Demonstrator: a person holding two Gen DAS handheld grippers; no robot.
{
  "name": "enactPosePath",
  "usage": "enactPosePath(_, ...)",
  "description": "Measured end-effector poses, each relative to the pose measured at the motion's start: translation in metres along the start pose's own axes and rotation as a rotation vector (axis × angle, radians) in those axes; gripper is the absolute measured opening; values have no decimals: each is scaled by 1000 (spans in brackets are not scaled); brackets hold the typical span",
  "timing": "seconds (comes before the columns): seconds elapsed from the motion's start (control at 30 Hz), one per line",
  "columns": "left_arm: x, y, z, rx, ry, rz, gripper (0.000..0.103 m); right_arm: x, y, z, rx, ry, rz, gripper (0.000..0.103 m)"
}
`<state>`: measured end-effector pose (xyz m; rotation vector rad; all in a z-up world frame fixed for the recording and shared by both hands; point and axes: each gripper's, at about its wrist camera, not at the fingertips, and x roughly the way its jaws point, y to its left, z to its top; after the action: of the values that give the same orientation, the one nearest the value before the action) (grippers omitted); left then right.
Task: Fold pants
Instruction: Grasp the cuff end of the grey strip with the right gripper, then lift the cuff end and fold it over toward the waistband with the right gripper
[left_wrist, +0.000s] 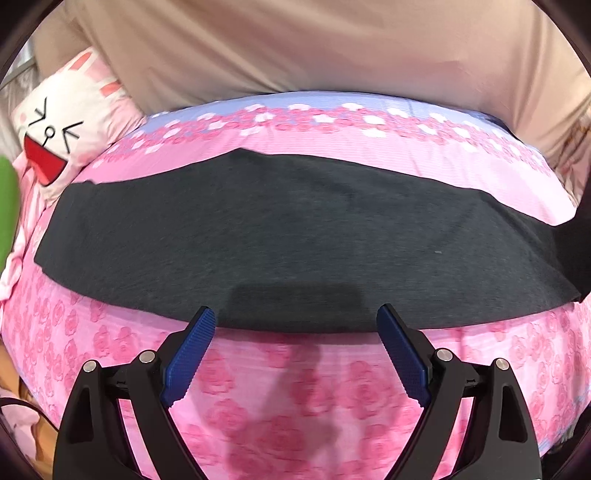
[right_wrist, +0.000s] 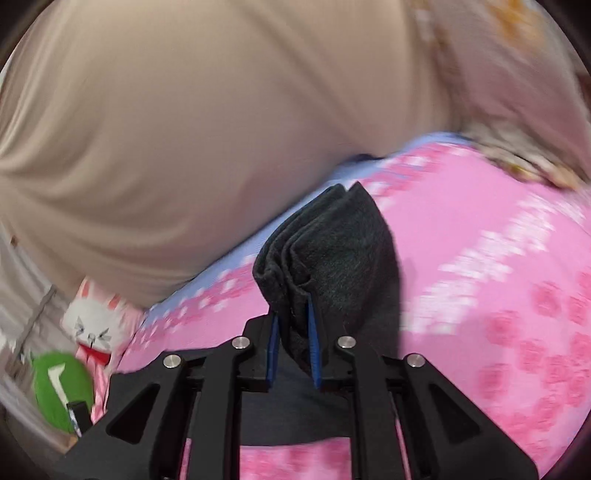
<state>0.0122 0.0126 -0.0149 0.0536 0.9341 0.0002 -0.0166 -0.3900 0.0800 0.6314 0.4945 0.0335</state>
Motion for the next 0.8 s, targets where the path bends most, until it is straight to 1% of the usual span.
enactPosePath(0.1, 0, 26, -4, -32, -6, 10, 87, 41, 75, -4, -125, 73, 74, 13)
enactPosePath(0.2, 0, 56, -8, -69, -10, 22, 87, 80, 122, -18, -209, 140, 107, 13)
enactPosePath(0.27, -1, 75, -12, -96, -10, 28, 87, 116, 150, -38, -266, 210, 113, 13)
enactPosePath(0.3, -2, 85, -13, -109, -11, 33, 87, 130, 159, -50, -287, 243, 117, 16)
enactPosePath(0.37, -2, 104, -18, -135, -11, 50, 87, 166, 172, -88, -332, 351, 135, 29)
enactPosePath(0.4, -3, 111, -20, -147, -9, 55, 87, 176, 179, -104, -351, 405, 134, 43)
enactPosePath(0.43, -3, 118, -21, -159, -7, 56, 87, 180, 183, -123, -381, 451, 123, 45)
enactPosePath(0.47, -4, 128, -23, -174, -6, 58, 87, 174, 185, -131, -408, 456, 119, 45)
enactPosePath(0.5, -4, 133, -24, -184, -8, 62, 87, 160, 181, -133, -434, 431, 111, 45)
enactPosePath(0.53, -5, 138, -24, -197, -11, 67, 87, 144, 172, -131, -434, 404, 104, 47)
enactPosePath(0.57, -6, 145, -26, -213, -15, 68, 87, 127, 156, -120, -417, 368, 89, 50)
enactPosePath(0.6, -7, 149, -26, -225, -16, 66, 87, 108, 138, -108, -385, 326, 65, 60)
enactPosePath(0.63, -6, 154, -25, -245, -18, 58, 87, 90, 120, -97, -334, 271, 23, 69)
enactPosePath(0.67, -5, 156, -24, -261, -22, 50, 87, 75, 101, -87, -289, 227, -29, 72)
enactPosePath(0.7, -4, 157, -23, -272, -25, 44, 87, 61, 71, -77, -234, 195, -105, 75)
enactPosePath(0.77, -2, 154, -19, -291, -30, 33, 87, 48, 28, -73, -145, 186, -189, 75)
enactPosePath(0.8, -2, 150, -17, -293, -33, 27, 87, 42, 7, -73, -93, 188, -214, 76)
